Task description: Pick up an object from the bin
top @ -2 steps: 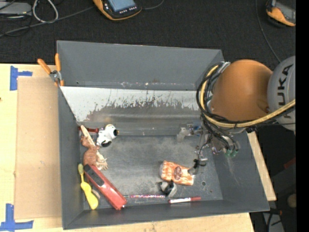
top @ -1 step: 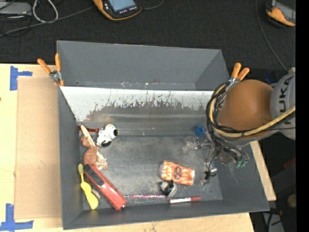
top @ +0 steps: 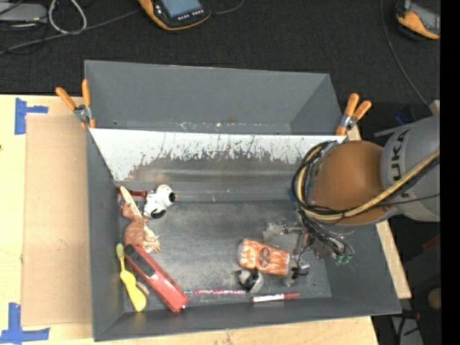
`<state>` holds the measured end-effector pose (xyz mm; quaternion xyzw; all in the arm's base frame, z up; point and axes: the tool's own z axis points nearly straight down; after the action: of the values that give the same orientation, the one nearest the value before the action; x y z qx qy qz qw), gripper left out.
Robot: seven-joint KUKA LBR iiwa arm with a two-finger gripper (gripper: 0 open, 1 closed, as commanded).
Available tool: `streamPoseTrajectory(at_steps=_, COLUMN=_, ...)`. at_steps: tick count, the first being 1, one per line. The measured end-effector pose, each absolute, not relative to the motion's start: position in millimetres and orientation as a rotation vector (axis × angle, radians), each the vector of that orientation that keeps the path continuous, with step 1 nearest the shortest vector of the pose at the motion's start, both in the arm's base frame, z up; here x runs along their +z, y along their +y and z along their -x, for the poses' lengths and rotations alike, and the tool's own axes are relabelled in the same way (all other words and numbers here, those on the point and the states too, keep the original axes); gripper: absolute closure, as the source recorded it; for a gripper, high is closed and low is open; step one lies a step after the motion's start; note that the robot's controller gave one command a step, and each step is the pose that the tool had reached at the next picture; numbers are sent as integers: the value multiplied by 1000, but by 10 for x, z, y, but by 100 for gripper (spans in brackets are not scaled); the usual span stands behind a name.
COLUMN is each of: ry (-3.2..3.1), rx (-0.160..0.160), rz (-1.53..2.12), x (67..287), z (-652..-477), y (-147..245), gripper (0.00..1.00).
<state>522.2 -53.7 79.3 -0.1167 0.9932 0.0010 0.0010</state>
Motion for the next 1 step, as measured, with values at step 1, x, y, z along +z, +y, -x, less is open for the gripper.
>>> streamPoseTrajectory(at_steps=1, ry=3056, rx=4, rz=728, x=697, z=-5270, y=-157, gripper=100)
